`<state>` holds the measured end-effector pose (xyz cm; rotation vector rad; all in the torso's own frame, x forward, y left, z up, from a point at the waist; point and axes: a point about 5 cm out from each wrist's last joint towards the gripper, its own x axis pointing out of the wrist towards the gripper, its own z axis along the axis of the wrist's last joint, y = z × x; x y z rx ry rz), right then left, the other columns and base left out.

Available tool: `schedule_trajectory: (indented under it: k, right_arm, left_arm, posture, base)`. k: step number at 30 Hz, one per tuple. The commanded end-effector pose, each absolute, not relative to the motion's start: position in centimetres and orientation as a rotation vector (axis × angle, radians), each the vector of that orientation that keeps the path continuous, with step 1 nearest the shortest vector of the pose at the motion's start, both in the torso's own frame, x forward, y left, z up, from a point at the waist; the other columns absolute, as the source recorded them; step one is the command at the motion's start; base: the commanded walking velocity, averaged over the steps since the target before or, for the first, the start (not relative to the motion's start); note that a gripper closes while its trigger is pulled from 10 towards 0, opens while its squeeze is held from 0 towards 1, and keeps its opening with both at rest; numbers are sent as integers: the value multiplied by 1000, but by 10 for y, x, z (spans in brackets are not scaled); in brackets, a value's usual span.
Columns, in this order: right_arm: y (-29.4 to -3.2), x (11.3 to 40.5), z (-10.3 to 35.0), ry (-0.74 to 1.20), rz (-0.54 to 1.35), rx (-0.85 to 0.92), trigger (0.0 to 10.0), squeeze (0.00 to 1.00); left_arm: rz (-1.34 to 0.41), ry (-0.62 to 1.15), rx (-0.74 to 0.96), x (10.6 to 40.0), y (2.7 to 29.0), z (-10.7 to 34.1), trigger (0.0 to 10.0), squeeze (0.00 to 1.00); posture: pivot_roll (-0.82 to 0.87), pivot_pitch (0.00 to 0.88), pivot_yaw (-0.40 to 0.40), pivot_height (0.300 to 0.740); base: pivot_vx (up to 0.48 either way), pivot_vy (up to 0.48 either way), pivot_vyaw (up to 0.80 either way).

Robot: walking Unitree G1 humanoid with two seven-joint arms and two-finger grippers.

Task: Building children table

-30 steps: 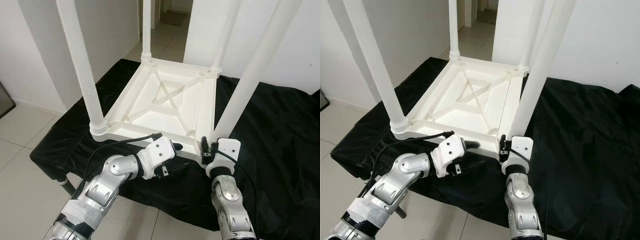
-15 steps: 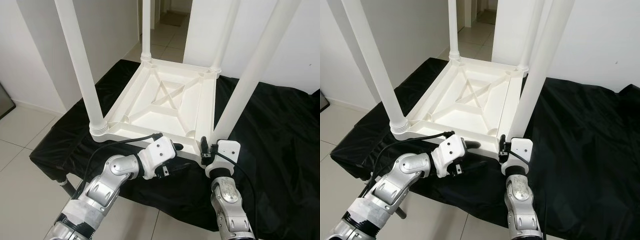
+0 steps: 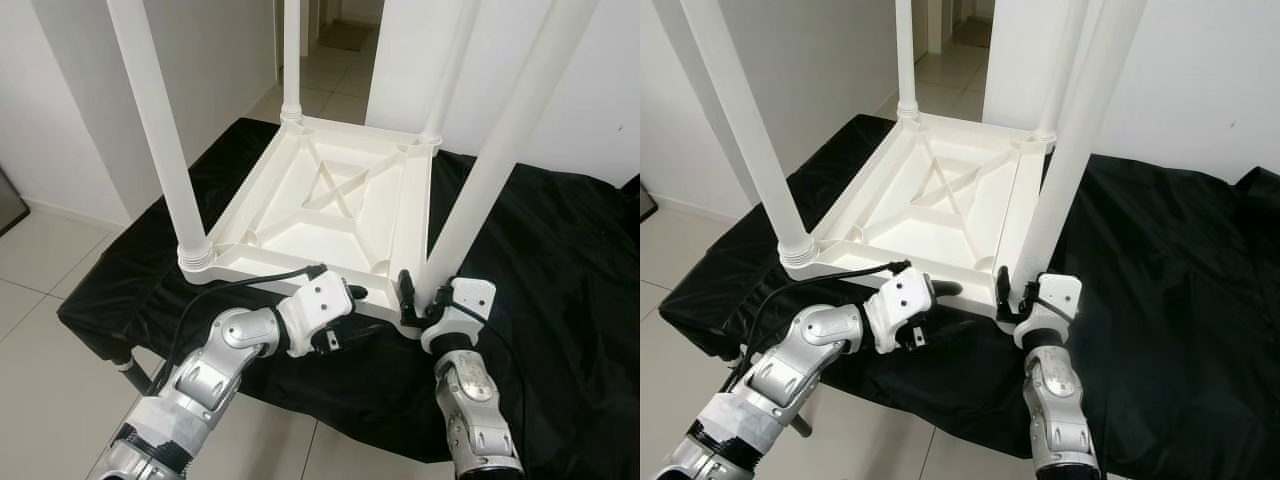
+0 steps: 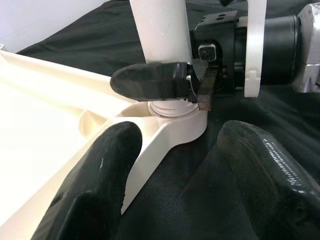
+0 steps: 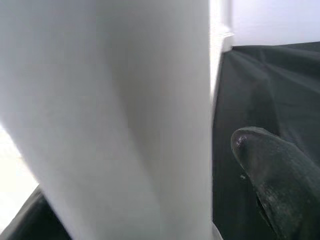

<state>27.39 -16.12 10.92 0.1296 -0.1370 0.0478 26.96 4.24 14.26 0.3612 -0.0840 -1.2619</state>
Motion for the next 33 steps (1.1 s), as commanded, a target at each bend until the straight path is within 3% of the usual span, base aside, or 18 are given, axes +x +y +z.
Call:
schedule_trajectory:
  k: [1,8,21,22,23,24,27,28,33]
  right_arm:
    - [-160,276,112,-160,107,139,10000,0]
    - [-163,275,116,-170,261,96,10000,0]
    - [-199,280,120,-72,560,-47,10000,0]
    - [-201,281,120,-62,577,-57,9373,0]
    - [-201,281,120,-62,577,-57,9373,0]
    - [-203,283,120,-47,604,-76,2392,0]
    - [-204,284,120,-40,617,-82,2392,0]
    - [-205,285,120,-38,626,-92,0,0]
    - [-207,288,118,-23,666,-106,0,0]
  left_arm:
    - [-1253,-86,378,269,42,141,10000,0]
    - [-1249,-83,377,269,42,140,10000,0]
    - [-1243,-88,405,269,44,139,10000,0]
    - [-1241,-90,406,269,44,139,10000,0]
    - [-1241,-90,406,269,44,139,10000,0]
    - [-1238,-89,405,269,43,139,10000,0]
    - [-1238,-87,404,269,42,138,10000,0]
    - [-1238,-85,404,269,42,138,10000,0]
    - [-1240,-79,409,267,41,137,10000,0]
  posture:
    - [50,0,-33,740]
    - [50,0,-37,740]
    - [43,0,-28,740]
    - [43,0,-28,740]
    - [43,0,-28,740]
    - [40,0,-26,740]
    - [40,0,-26,740]
    - [39,0,-24,740]
    - [41,0,-22,740]
  base:
    - [0,0,0]
    - [0,0,0]
    - [0,0,0]
    - [0,0,0]
    - [0,0,0]
    - [0,0,0]
    - [0,0,0]
    - [0,0,0]
    - [0,0,0]
